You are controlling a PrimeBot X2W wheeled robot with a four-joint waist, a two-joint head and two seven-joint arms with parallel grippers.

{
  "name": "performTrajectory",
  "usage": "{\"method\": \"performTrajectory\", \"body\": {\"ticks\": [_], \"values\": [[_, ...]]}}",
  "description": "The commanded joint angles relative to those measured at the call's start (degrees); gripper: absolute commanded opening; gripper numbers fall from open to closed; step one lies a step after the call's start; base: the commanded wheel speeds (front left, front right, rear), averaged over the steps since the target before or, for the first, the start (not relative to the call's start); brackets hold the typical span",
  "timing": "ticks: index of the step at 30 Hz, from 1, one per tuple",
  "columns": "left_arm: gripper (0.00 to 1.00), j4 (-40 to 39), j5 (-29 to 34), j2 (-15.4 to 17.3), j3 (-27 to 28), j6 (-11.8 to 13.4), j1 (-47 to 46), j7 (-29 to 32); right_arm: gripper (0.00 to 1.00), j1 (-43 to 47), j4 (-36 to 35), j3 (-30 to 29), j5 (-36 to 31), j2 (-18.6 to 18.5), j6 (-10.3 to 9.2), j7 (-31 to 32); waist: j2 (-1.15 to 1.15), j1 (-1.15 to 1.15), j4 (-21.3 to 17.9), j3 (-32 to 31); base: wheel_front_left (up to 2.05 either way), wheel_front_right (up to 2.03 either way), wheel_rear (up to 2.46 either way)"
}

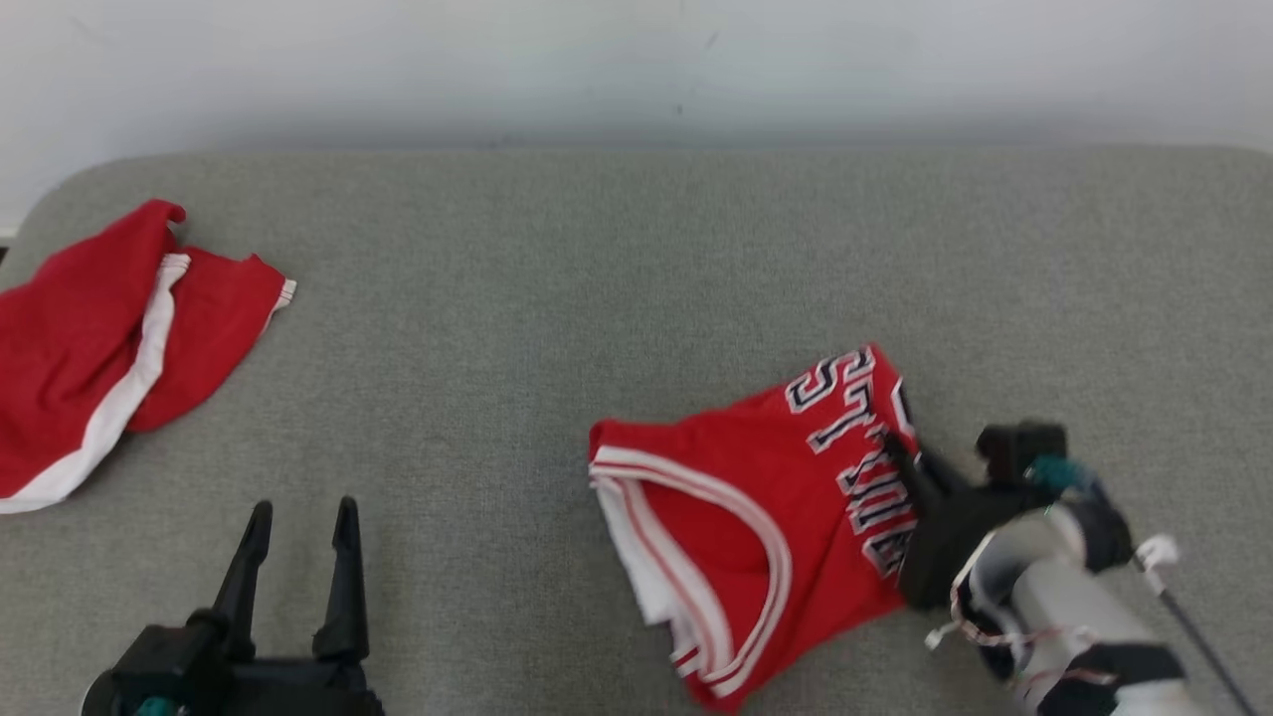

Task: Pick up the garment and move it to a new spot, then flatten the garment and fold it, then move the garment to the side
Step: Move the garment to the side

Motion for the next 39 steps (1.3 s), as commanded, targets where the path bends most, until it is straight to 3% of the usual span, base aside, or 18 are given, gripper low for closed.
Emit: {"method": "performTrajectory", "body": {"ticks": [1, 6, 14, 20, 29, 39], "values": [[1.0, -0.28, -0.2, -0.04, -0.32, 0.1, -1.3, -0.03, 0.0, -1.78, -0.19, 0.05, 0.37, -1.28, -0.16, 0.21, 0.0, 0.0, -0.68, 3.06, 0.0, 0.0, 0.0], [1.0, -2.46, -0.32, 0.23, -1.81, 0.1, -5.0, -0.02, 0.0, -10.07, -1.42, 0.88, 0.19, -7.67, -0.16, 2.19, 0.0, 0.0, -2.95, 10.0, 0.0, 0.0, 0.0], [1.0, -8.47, 0.62, 3.94, -0.99, 0.1, -9.06, -0.03, 0.0, -22.04, -5.7, 0.9, 1.15, -18.9, -0.16, 5.78, 0.0, 0.0, -9.32, 21.84, 0.0, 0.0, 0.0], [1.0, -11.58, 0.86, 7.08, -0.17, 0.1, -10.19, -0.02, 0.0, -27.14, -8.16, -0.86, 1.74, -25.47, -0.16, 8.55, 0.0, 0.0, -12.99, 26.55, 0.0, 0.0, 0.0], [1.0, -14.8, 0.64, 10.12, 1.2, 0.1, -9.57, -0.02, 0.0, -34.47, -8.72, -0.64, 2.03, -30.66, -0.16, 12.26, 0.0, 0.0, -15.92, 29.76, 0.0, 0.0, 0.0], [1.0, -16.53, 0.36, 10.18, 1.21, 0.08, -8.42, 0.04, 0.0, -39.8, -4.61, 0.25, 1.11, -33.66, -0.16, 13.11, 0.0, 0.0, -16.02, 30.2, 0.0, 0.0, 0.0]]}}
